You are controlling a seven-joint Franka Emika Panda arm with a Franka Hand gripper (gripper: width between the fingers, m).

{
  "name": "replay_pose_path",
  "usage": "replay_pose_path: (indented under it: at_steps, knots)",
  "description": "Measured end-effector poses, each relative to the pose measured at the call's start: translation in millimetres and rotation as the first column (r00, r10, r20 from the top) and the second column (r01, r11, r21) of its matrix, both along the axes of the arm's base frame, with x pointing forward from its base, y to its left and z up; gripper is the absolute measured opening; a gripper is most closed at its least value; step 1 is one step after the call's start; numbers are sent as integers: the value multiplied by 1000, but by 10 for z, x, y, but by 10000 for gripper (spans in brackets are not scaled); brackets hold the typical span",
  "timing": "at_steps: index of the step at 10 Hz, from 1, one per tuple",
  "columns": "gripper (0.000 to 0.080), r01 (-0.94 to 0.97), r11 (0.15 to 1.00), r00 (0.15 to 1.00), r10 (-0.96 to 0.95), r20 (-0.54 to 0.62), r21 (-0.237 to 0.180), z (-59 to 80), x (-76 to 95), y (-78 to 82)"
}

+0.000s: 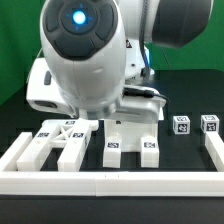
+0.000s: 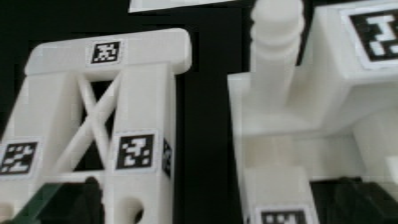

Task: Assemble chair

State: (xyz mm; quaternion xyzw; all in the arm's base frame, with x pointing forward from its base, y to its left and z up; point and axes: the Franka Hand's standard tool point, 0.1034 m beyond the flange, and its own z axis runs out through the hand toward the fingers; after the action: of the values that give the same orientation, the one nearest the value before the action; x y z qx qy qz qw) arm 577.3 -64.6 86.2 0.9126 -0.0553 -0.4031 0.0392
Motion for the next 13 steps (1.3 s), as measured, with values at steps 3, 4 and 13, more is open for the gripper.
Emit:
replay_pose_path:
  at_steps: [3, 4, 13]
  knots:
    - [649, -45, 998, 974, 37, 222, 34, 384, 284, -174]
    - [649, -29, 999, 971, 18, 240, 42, 498, 189, -287]
    - [649, -62, 997, 666, 68, 743, -36, 275, -153, -662]
